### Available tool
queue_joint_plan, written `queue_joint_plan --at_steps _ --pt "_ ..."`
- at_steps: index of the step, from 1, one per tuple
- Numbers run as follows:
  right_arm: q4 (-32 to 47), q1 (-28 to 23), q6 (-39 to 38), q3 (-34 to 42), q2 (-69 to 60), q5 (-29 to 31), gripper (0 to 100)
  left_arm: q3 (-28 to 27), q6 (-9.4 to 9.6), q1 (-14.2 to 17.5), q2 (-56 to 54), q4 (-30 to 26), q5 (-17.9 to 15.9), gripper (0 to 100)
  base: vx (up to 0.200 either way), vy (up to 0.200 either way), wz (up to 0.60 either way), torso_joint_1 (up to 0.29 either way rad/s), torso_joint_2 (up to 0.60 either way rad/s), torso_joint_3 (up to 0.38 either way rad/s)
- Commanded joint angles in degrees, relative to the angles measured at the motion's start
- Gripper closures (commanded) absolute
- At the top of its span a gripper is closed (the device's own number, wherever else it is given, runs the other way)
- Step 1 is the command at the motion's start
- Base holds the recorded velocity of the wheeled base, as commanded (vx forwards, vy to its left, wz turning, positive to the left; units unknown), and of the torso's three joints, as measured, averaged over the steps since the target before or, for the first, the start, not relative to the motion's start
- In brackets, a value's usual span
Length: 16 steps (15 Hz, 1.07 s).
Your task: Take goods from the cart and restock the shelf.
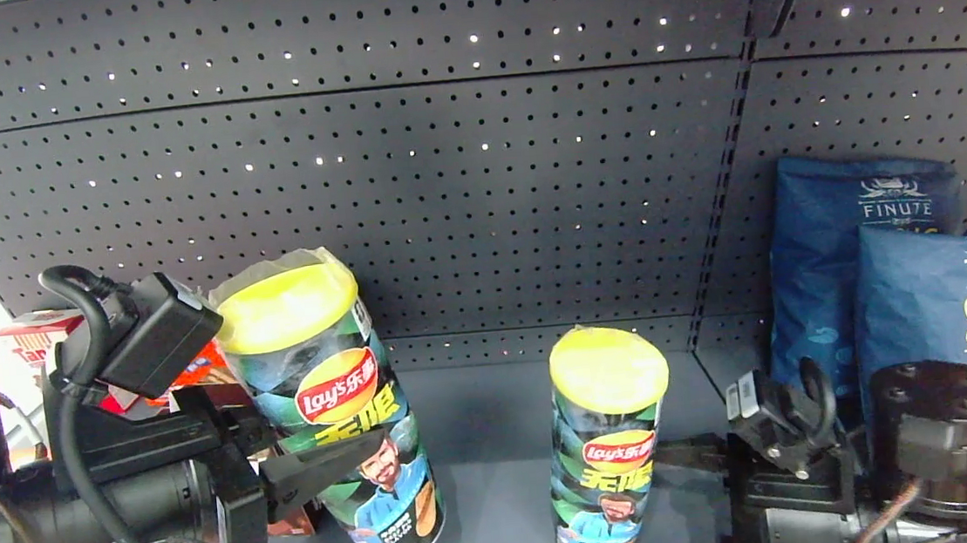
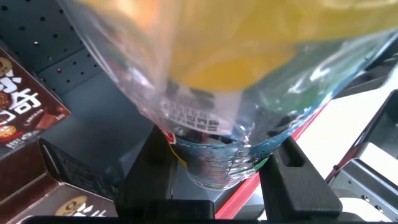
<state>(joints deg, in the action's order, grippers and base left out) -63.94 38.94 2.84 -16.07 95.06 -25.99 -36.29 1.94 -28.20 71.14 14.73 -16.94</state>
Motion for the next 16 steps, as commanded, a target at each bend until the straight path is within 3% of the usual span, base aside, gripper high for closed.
queue_joint_plan --at_steps 1,5,9,12,16 --pt "0.04 -1.93 0.06 6.66 -10.78 -0.03 0 0.26 0.0 -0.02 -0.13 0.04 -0.02 100 0.0 0.0 0.0 0.0 0.0 0.0" --pt "0.66 -9.05 0.15 9.3 -20.97 0.06 0 0.26 0.0 -0.19 0.05 0.04 -0.02 100 0.0 0.0 0.0 0.0 0.0 0.0" --pt "1.01 -10.46 0.15 8.42 -25.72 8.94 0 0.34 0.0 -0.28 -0.13 0.04 -0.02 100 0.0 0.0 0.0 0.0 0.0 0.0" --pt "1.27 -17.05 0.06 10.53 -30.2 10.26 0 0.78 0.0 -0.02 -0.3 0.13 -0.02 100 0.0 0.0 0.0 0.0 0.0 0.0" --pt "6.28 -20.13 0.06 16.07 -39.78 17.99 0 1.93 0.0 -0.02 -1.01 0.22 -0.02 100 0.0 0.0 0.0 0.0 0.0 0.0"
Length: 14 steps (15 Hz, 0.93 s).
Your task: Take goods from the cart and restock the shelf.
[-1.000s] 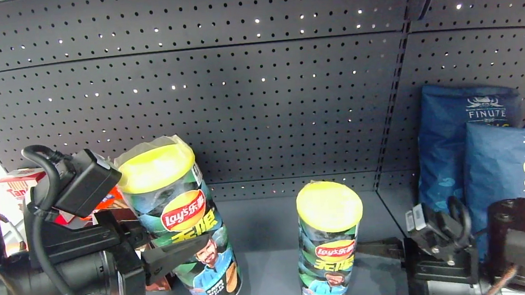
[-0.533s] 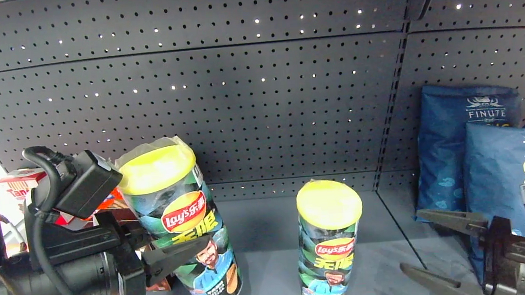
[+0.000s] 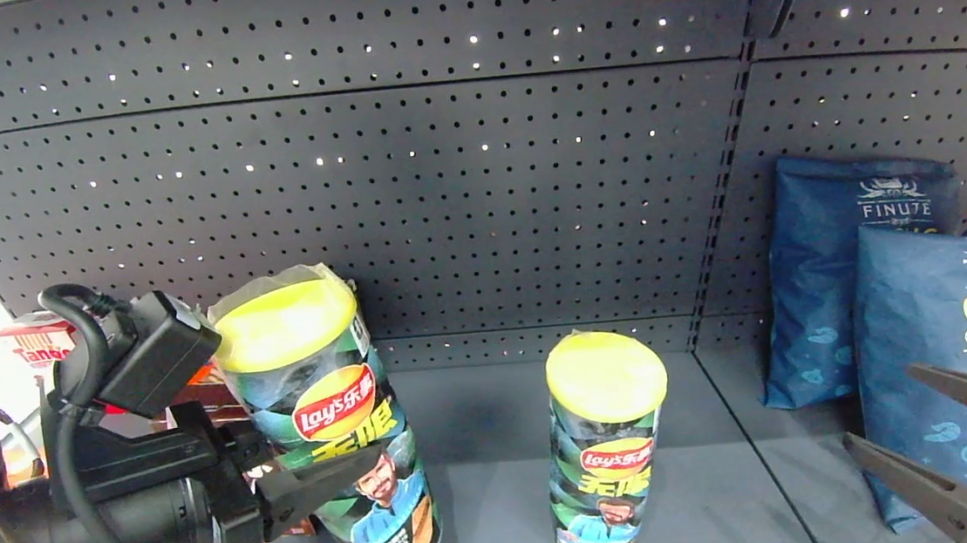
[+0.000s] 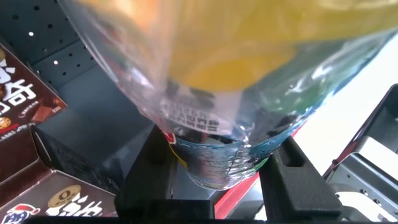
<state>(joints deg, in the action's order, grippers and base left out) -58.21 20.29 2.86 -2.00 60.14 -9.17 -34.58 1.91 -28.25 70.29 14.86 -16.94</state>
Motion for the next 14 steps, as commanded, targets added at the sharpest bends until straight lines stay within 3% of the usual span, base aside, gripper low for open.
queue_joint_plan --at_steps 1,4,9,10,11,14 --pt "4.42 -4.11 -0.14 2.0 -9.51 2.49 0 0.22 0.02 -0.06 -0.59 0.17 -0.02 100 0.0 0.0 0.0 0.0 0.0 0.0" --pt "15.32 -14.22 -5.15 2.0 -19.35 3.1 0 1.54 0.02 -0.06 -1.12 0.17 -0.02 100 0.0 0.0 0.0 0.0 0.0 0.0" --pt "44.85 -16.86 -7.17 1.91 -49.85 3.37 0 2.59 0.02 0.03 -2.7 -0.01 0.07 100 0.0 0.0 0.0 0.0 0.0 0.0" --pt "51.18 -17.65 -6.64 2.0 -56.36 4.68 0 2.59 0.02 0.03 -2.79 -0.01 0.07 100 0.0 0.0 0.0 0.0 0.0 0.0" --pt "56.45 -21.08 -4.18 1.47 -59.17 9.69 0 2.77 0.02 0.03 -2.88 -0.09 0.07 100 0.0 0.0 0.0 0.0 0.0 0.0" --pt "58.65 -20.29 -4.36 0.51 -59.52 14.44 0 2.77 0.02 0.03 -3.23 -0.09 0.25 100 0.0 0.0 0.0 0.0 0.0 0.0"
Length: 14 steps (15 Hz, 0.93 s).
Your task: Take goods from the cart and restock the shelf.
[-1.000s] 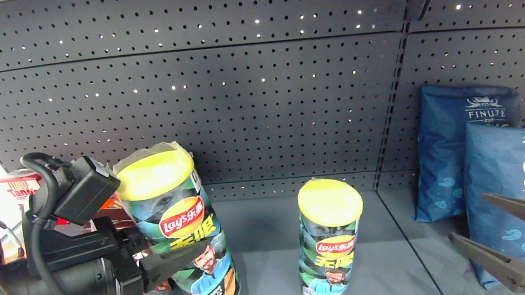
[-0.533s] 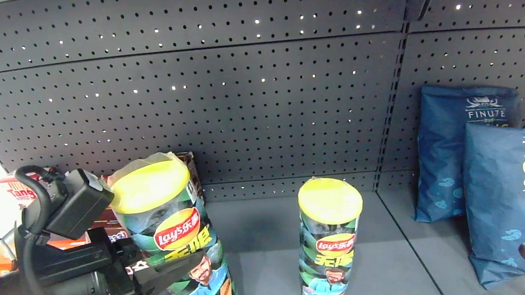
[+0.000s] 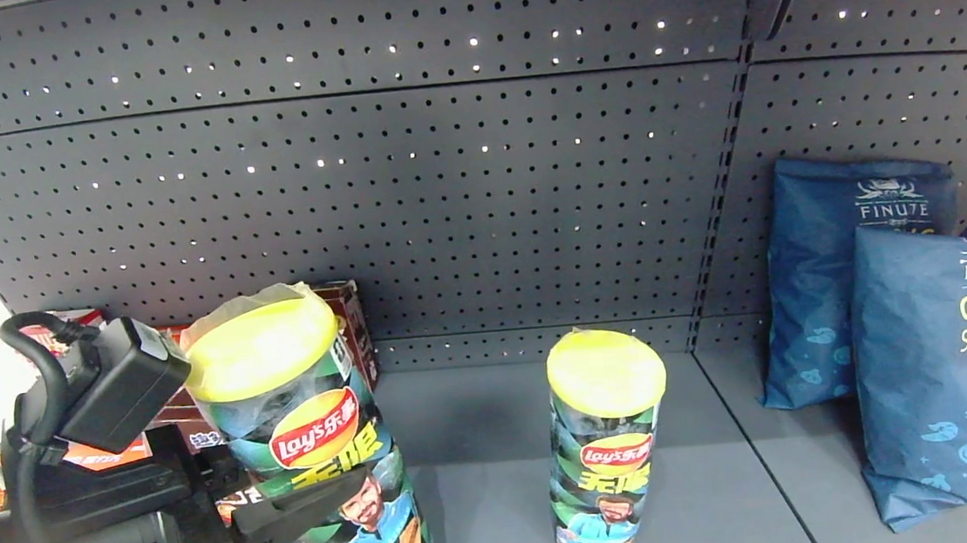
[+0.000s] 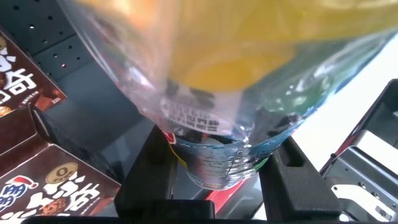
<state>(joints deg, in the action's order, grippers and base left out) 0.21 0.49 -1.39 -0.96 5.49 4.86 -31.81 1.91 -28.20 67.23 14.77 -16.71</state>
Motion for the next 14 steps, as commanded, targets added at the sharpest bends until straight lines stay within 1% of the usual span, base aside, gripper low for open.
queue_joint_plan --at_steps 1,2,3,4,5,8,10,13,14 --pt "0.5 -0.49 0.86 -0.62 -4.87 -0.03 0 -0.01 0.02 -0.1 -0.17 -0.01 0.1 100 0.0 0.0 0.0 0.0 0.0 0.0" --pt "0.58 -0.49 1.48 -0.71 -4.87 -0.56 0 0.08 0.02 -0.1 -0.17 -0.01 0.1 100 0.0 0.0 0.0 0.0 0.0 0.0" --pt "0.32 -0.49 2.18 -0.53 -4.87 -3.28 0 0.08 0.02 -0.1 -0.26 -0.01 0.1 100 0.0 0.0 0.0 0.0 0.0 0.0" --pt "0.14 -0.49 2.88 -0.44 -4.87 -7.06 0 0.08 0.02 -0.1 -0.26 -0.01 0.1 100 0.0 0.0 0.0 0.0 0.0 0.0" --pt "-0.65 -0.49 4.47 0.08 -4.87 -12.95 0 0.08 0.02 -0.1 -0.26 -0.01 0.1 100 0.0 0.0 0.0 0.0 0.0 0.0" --pt "-1.0 -0.49 4.2 0.26 -4.87 -12.25 0 -0.1 0.02 -0.1 -0.26 0.08 0.19 100 0.0 0.0 0.0 0.0 0.0 0.0" --pt "-1.0 -0.49 4.2 0.26 -4.87 -12.25 0 -0.1 0.11 -0.28 -0.43 0.25 2.12 100 0.0 0.0 0.0 0.0 0.0 0.0" --pt "-1.09 -0.49 4.2 0.35 -4.87 -12.25 0 0.08 0.02 0.07 -1.05 0.08 2.65 100 0.0 0.0 0.0 0.0 0.0 0.0" --pt "-1.09 -0.49 4.2 0.35 -4.87 -12.16 0 -0.1 0.02 -0.02 -1.05 0.25 4.23 100 0.0 0.0 0.0 0.0 0.0 0.0"
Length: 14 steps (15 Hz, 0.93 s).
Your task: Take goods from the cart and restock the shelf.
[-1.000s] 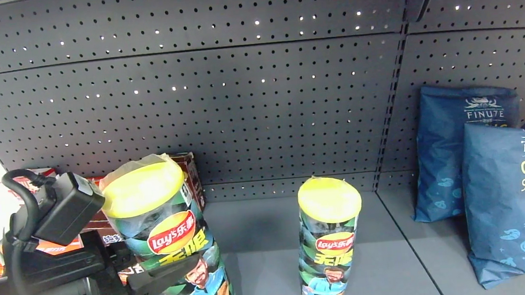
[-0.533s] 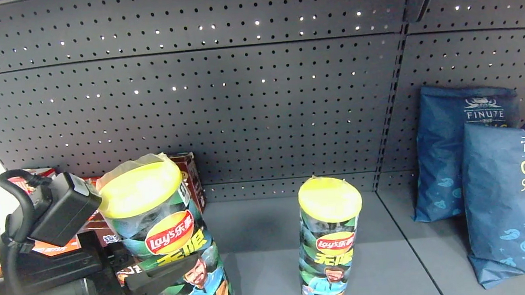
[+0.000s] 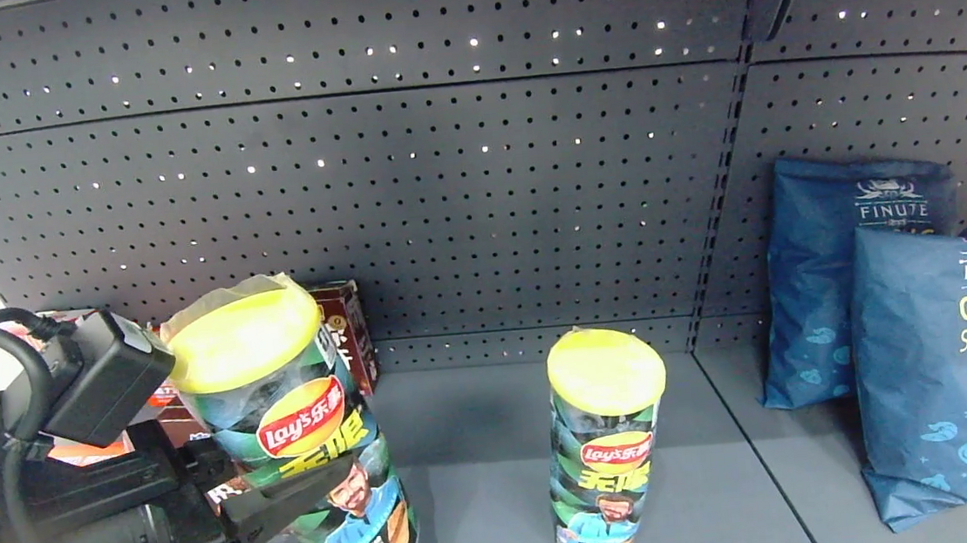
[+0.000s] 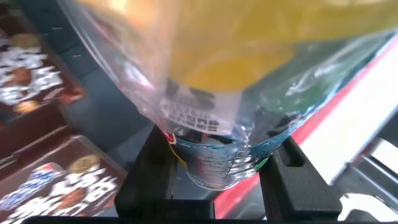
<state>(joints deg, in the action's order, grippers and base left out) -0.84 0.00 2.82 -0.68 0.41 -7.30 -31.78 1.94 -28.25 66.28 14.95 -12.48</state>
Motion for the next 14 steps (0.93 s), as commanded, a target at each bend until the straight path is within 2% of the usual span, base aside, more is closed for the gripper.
queue_joint_plan --at_steps 1,3,5,6,8,9,12,14 --pt "-0.04 0.0 0.08 -0.02 0.2 0.01 0 -0.12 0.0 -0.06 -0.1 0.26 0.71 100 0.0 0.0 0.0 0.0 0.0 0.0" --pt "-0.04 0.0 0.08 -0.02 0.2 0.01 0 -0.65 0.0 0.12 -0.01 0.44 0.53 100 0.0 0.0 0.0 0.0 0.0 0.0" --pt "-0.04 0.0 0.08 -0.02 0.2 0.01 0 -3.38 0.17 1.35 1.22 0.87 0.44 100 0.0 0.0 0.0 0.0 0.0 0.0" --pt "-0.04 0.0 0.08 -0.02 0.2 0.01 0 -5.92 0.17 1.7 2.8 0.87 0.62 100 0.0 0.0 0.0 0.0 0.0 0.0" --pt "-0.04 0.0 0.0 0.07 0.2 0.01 0 -11.46 0.52 4.34 5.26 0.79 1.32 100 0.0 0.0 0.0 0.0 0.0 0.0" --pt "-0.04 0.0 0.08 -0.02 0.2 0.01 0 -16.38 0.61 4.78 8.25 0.35 1.23 100 0.0 0.0 0.0 0.0 0.0 0.0" --pt "-0.04 0.0 0.08 0.07 0.2 0.01 0 -25.7 0.96 4.43 15.19 0.26 1.23 100 0.0 0.0 0.0 0.0 0.0 0.0" --pt "-0.04 0.0 0.0 0.07 0.2 0.01 0 -26.31 5.18 4.52 17.83 0.26 0.97 100 0.0 0.0 0.0 0.0 0.0 0.0"
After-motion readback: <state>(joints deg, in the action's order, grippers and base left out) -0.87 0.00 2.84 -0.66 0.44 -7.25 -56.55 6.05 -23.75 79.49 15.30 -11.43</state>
